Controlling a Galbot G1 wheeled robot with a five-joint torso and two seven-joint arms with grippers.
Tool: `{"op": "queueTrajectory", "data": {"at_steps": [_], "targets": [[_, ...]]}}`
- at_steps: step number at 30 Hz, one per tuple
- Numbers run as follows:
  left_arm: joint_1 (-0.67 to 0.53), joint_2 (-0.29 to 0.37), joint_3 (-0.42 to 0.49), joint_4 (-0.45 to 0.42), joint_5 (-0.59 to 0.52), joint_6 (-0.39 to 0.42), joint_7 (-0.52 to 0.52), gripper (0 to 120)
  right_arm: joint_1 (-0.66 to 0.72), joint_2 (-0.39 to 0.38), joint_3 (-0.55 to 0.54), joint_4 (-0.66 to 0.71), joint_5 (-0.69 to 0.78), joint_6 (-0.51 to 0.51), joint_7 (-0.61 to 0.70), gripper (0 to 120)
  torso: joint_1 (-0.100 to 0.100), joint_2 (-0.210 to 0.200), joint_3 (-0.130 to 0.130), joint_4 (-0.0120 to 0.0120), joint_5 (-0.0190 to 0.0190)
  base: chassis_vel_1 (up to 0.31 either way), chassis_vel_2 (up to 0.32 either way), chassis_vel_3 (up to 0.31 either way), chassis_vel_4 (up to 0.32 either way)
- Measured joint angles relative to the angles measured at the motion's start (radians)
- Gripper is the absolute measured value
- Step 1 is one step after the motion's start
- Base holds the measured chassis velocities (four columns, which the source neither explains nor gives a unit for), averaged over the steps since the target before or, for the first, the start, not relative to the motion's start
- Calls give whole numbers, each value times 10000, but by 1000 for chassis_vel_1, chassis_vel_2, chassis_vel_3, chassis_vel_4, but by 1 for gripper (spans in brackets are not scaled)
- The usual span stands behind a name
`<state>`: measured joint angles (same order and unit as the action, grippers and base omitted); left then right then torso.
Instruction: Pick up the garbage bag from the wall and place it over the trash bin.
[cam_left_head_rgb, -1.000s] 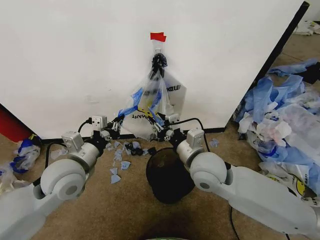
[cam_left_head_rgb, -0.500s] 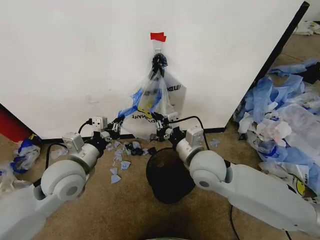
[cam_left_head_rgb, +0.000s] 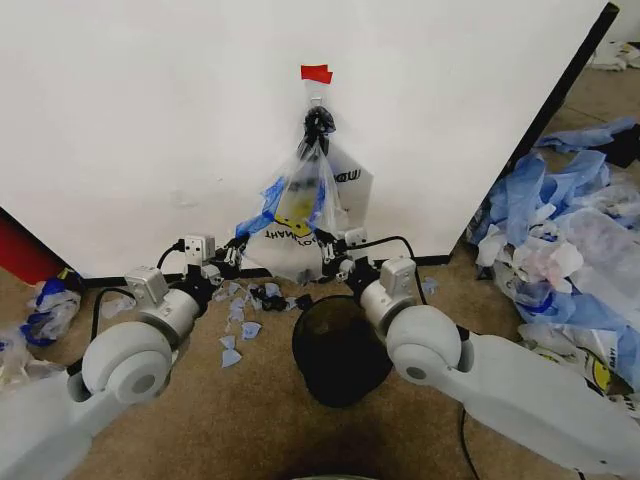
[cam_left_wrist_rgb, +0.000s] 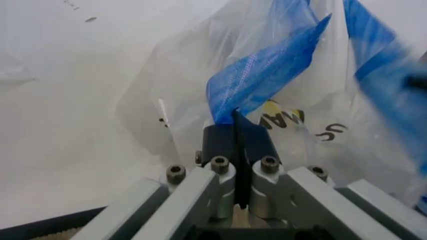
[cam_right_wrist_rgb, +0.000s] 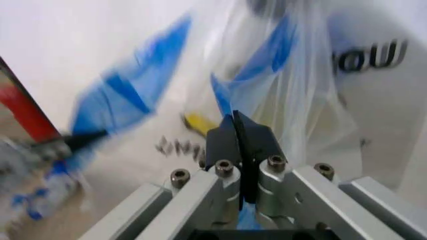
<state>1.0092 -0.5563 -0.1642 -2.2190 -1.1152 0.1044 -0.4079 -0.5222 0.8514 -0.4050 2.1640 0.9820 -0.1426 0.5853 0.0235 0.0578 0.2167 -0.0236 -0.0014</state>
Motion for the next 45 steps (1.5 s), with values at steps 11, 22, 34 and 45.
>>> {"op": "queueTrajectory", "data": {"at_steps": [11, 22, 34, 45], "targets": [[4, 70, -144, -50, 0, 0, -64, 0, -1344, -563, 1691, 1035, 325, 773, -861, 0, 0, 0, 0, 1, 3, 0, 0, 0, 0], [-86, 17, -194, -134, 23, -1, -103, 0, -3254, -1031, 3349, 1608, 732, 1470, -1359, 0, -1, 2, 0, -2, 4, 0, 0, 0, 0], [432, -5, -832, -373, 137, -13, -181, 0, -4423, -1006, 4242, 2103, 1232, 1983, -1592, 0, 0, 2, 0, -2, 1, 0, 0, 0, 0], [1642, -232, -1980, -1077, 273, 190, -324, 0, -5257, -913, 4858, 2362, 1189, 2161, -1738, 0, 0, 2, 0, -1, 1, 0, 0, 0, 0]]}}
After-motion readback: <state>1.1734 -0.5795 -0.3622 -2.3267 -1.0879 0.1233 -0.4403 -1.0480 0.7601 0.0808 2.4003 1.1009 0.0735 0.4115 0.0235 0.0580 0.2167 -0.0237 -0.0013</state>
